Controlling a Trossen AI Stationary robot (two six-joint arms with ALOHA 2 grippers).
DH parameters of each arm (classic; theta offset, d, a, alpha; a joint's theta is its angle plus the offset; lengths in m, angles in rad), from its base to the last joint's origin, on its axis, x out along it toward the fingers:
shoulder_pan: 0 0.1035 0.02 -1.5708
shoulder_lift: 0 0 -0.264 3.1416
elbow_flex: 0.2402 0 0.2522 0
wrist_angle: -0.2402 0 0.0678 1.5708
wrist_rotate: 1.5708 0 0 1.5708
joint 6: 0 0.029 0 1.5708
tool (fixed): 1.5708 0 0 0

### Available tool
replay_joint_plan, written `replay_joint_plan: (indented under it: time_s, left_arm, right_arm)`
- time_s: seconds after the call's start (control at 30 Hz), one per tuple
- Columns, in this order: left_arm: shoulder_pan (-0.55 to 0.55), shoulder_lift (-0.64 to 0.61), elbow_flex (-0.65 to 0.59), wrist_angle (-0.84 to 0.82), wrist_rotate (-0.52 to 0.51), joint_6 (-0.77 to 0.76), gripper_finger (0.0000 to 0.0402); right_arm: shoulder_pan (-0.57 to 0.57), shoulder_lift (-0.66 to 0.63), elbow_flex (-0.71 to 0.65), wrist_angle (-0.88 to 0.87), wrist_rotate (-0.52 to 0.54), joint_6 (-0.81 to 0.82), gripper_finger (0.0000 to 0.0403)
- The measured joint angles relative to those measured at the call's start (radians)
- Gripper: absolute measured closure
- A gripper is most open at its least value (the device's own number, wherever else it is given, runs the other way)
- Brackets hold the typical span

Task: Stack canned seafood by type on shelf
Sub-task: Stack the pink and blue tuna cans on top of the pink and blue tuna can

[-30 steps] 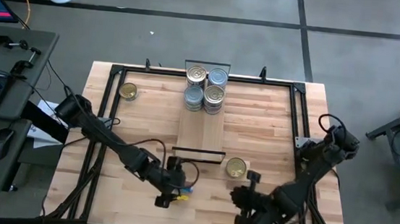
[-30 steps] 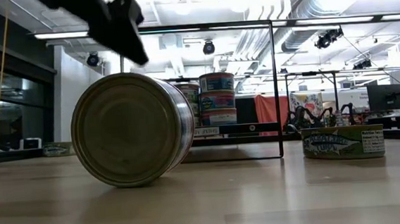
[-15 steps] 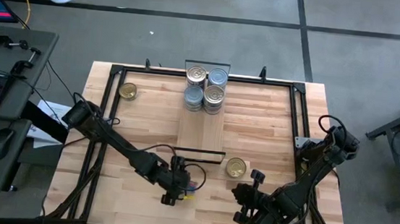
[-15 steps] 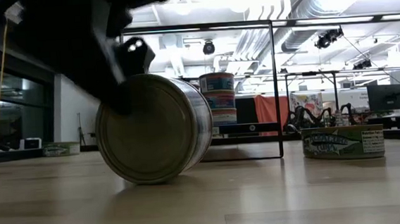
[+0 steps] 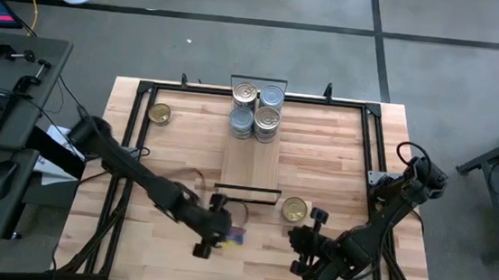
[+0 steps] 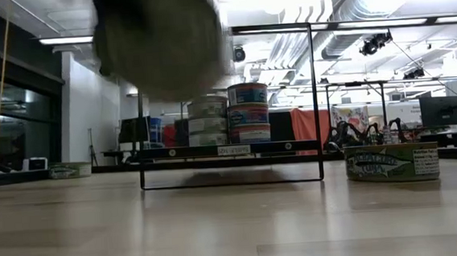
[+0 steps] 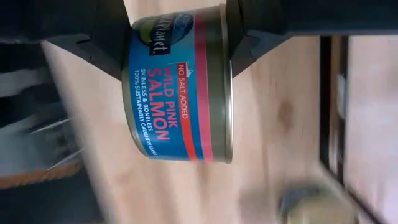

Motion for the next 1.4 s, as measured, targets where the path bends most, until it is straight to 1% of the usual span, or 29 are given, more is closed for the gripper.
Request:
replay_joint_plan:
  time_s: [0.1,0.13,0.17,0.2,0.23,0.27,0.33,0.4,0.43,0.47,0.5,0.57,0.63,0.7,0.77,0.83,0.93,1.03,1.1,1.17,1.23,1.4]
  left_arm:
    - [-0.011,-0.174,0.003,-0.01,0.103,0.014,0.0238]
    - [-0.015,-0.239,0.003,-0.012,0.147,0.004,0.0238]
    - [-0.018,-0.307,0.004,-0.015,0.168,-0.015,0.0238]
    - [-0.02,-0.374,0.004,-0.015,0.164,-0.026,0.0238]
    - [-0.022,-0.443,0.004,-0.018,0.13,-0.027,0.0238]
    - [-0.021,-0.51,0.005,-0.022,0.049,-0.01,0.0238]
    - [-0.012,-0.622,0.007,-0.032,-0.212,0.083,0.0238]
    - [0.023,-0.695,0.008,-0.047,-0.449,0.228,0.0238]
    - [0.058,-0.718,0.008,-0.062,-0.52,0.299,0.0238]
    - [0.106,-0.73,0.008,-0.077,-0.561,0.364,0.0238]
    - [0.163,-0.733,0.008,-0.097,-0.568,0.422,0.0238]
    - [0.298,-0.712,0.006,-0.165,-0.511,0.51,0.0238]
    - [0.429,-0.661,0.001,-0.233,-0.436,0.599,0.0238]
    - [0.543,-0.586,-0.012,-0.267,-0.414,0.721,0.0238]
    - [0.643,-0.51,-0.032,-0.225,-0.403,0.859,0.0238]
    - [0.72,-0.444,-0.049,-0.127,-0.379,0.999,0.0238]
    - [0.795,-0.355,-0.056,0.054,-0.352,1.124,0.0238]
    - [0.847,-0.307,-0.055,0.252,-0.264,1.192,0.0238]
    - [0.869,-0.275,-0.053,0.34,-0.231,1.294,0.0238]
    - [0.885,-0.232,-0.053,0.384,-0.237,1.407,0.0238]
    - [0.902,-0.194,-0.054,0.383,-0.243,1.469,0.0238]
    - [0.928,-0.124,-0.055,0.353,-0.263,1.498,0.0238]
  right_arm:
    - [-0.008,0.0,0.0,-0.003,-0.001,-0.025,0.0403]
    - [-0.01,0.0,0.0,-0.003,-0.001,-0.031,0.0403]
    - [-0.012,0.0,0.0,-0.006,0.0,-0.033,0.0403]
    - [-0.016,0.0,0.0,-0.01,-0.001,-0.033,0.0403]
    - [-0.021,0.0,0.0,-0.012,-0.001,-0.033,0.0403]
    - [-0.025,0.0,0.0,-0.012,-0.001,-0.033,0.0403]
    - [-0.034,0.0,0.0,-0.012,-0.001,-0.033,0.0403]
    - [-0.043,0.0,0.0,-0.012,-0.004,-0.031,0.0403]
    - [-0.047,0.0,0.0,-0.012,-0.007,-0.027,0.0403]
    - [-0.051,0.0,0.0,-0.011,-0.013,-0.026,0.0403]
    - [-0.055,0.0,0.0,-0.007,-0.02,-0.026,0.0403]
    - [-0.064,0.0,0.0,0.004,-0.029,-0.026,0.0403]
    - [-0.072,0.0,0.0,0.018,-0.036,-0.026,0.0403]
    - [-0.083,0.0,0.0,0.037,-0.038,-0.026,0.0403]
    - [-0.095,0.0,0.0,0.058,-0.038,-0.026,0.0403]
    - [-0.11,0.0,0.0,0.074,-0.038,-0.025,0.0403]
    - [-0.13,0.0,0.0,0.092,-0.038,-0.023,0.0403]
    - [-0.149,0.0,0.0,0.094,-0.038,-0.003,0.0403]
    - [-0.161,0.0,0.0,0.088,-0.04,0.013,0.0403]
    - [-0.169,0.0,0.0,0.086,-0.041,0.019,0.0403]
    - [-0.175,0.0,0.0,0.085,-0.041,0.018,0.0403]
    - [-0.179,0.0,0.0,0.071,-0.041,-0.007,0.0403]
